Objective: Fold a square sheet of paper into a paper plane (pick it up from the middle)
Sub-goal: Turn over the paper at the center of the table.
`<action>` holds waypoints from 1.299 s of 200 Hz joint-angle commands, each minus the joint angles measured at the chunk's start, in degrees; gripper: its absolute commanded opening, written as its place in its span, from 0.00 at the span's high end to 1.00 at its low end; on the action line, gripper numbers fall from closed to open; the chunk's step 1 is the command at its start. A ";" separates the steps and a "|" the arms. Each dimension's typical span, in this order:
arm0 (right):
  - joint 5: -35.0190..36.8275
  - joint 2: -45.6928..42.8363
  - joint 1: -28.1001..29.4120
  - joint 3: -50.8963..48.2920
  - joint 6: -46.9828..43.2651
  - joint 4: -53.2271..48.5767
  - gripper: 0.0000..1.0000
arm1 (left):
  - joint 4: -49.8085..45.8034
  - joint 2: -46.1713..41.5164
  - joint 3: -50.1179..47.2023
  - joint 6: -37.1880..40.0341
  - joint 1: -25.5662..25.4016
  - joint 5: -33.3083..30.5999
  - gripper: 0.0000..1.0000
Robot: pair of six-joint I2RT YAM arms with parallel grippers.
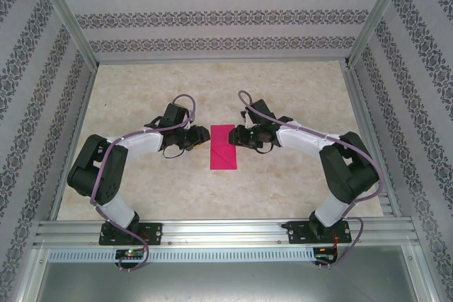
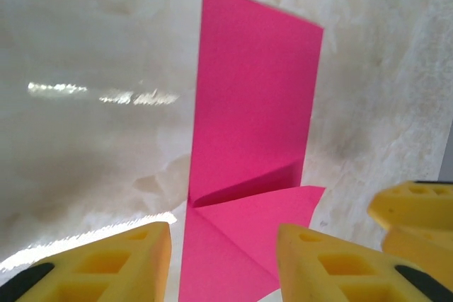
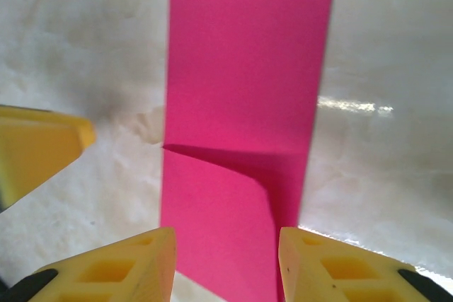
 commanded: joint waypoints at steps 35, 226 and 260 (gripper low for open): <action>-2.18 5.94 -0.76 1.94 -2.26 2.97 0.63 | 5.72 1.24 -1.30 -3.56 -2.44 3.38 0.55; -3.25 7.62 -2.65 -0.73 -0.76 7.00 0.92 | 7.45 6.43 0.72 -3.38 -5.99 5.80 0.55; -3.44 7.48 -2.88 -1.04 -0.50 7.64 0.95 | 7.57 7.04 0.79 -3.40 -6.02 5.56 0.55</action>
